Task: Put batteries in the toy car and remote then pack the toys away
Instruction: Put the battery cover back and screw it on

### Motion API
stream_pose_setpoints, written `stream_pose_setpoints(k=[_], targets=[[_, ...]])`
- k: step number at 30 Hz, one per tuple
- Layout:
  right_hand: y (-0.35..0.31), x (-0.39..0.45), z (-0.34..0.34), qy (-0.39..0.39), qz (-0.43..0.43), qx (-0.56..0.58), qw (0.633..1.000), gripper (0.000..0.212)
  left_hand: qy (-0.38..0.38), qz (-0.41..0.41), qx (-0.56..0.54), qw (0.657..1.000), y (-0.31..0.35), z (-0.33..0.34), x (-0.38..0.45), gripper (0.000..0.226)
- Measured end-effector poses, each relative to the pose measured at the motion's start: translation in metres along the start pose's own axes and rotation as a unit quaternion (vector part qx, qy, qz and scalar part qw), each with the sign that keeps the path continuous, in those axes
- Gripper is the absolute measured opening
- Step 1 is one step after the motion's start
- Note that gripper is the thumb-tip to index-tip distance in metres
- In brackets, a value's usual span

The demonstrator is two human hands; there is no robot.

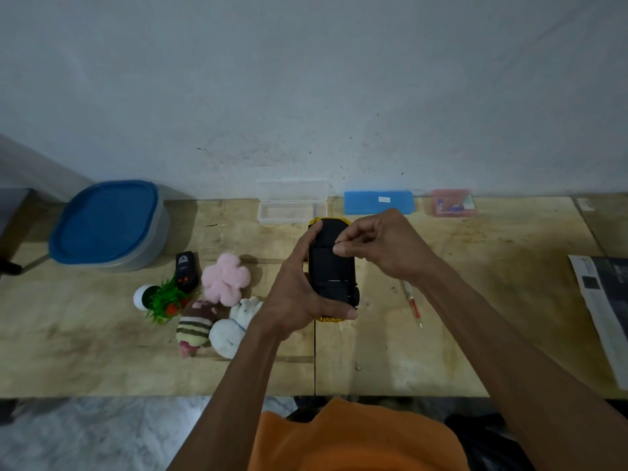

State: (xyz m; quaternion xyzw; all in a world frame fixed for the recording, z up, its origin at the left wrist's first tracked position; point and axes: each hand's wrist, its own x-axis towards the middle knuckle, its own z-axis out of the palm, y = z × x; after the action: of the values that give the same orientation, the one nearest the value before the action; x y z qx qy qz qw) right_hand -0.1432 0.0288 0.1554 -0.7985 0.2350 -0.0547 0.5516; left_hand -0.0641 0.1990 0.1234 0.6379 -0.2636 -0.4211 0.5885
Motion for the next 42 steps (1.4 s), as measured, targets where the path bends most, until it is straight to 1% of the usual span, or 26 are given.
stream_pose_setpoints(k=[5,10,13,21,28,32,36,40,42], targets=[[0.004,0.001,0.008,0.028,-0.003,-0.074,0.997,0.010,0.005,0.004,-0.011,1.000,-0.005,0.001,-0.001,0.134],[0.009,-0.001,0.017,0.096,-0.029,-0.133,0.986,0.013,0.000,-0.003,-0.027,1.000,-0.006,0.001,0.002,0.133],[0.012,0.000,0.019,0.103,-0.030,-0.121,0.987,0.017,0.003,-0.007,-0.023,1.000,-0.006,-0.001,0.004,0.133],[0.019,0.005,0.023,0.126,-0.020,-0.075,0.989,0.009,-0.001,-0.013,-0.023,1.000,-0.004,-0.004,0.008,0.135],[0.015,0.002,0.020,0.104,-0.022,-0.079,0.991,0.009,0.002,-0.006,-0.020,1.000,-0.007,-0.002,0.007,0.133],[0.017,0.002,0.021,0.132,-0.017,-0.052,0.990,0.008,-0.003,-0.001,-0.006,1.000,-0.004,-0.003,0.010,0.134],[0.016,0.002,0.023,0.136,-0.013,-0.066,0.988,0.009,0.000,0.008,-0.006,1.000,-0.001,-0.004,0.009,0.133],[0.015,0.003,0.021,0.113,0.001,-0.083,0.990,0.009,0.002,0.009,0.000,1.000,-0.007,-0.002,0.007,0.132],[0.016,0.004,0.022,0.113,0.012,-0.082,0.990,0.010,0.004,0.008,0.006,1.000,-0.009,-0.002,0.008,0.132]])
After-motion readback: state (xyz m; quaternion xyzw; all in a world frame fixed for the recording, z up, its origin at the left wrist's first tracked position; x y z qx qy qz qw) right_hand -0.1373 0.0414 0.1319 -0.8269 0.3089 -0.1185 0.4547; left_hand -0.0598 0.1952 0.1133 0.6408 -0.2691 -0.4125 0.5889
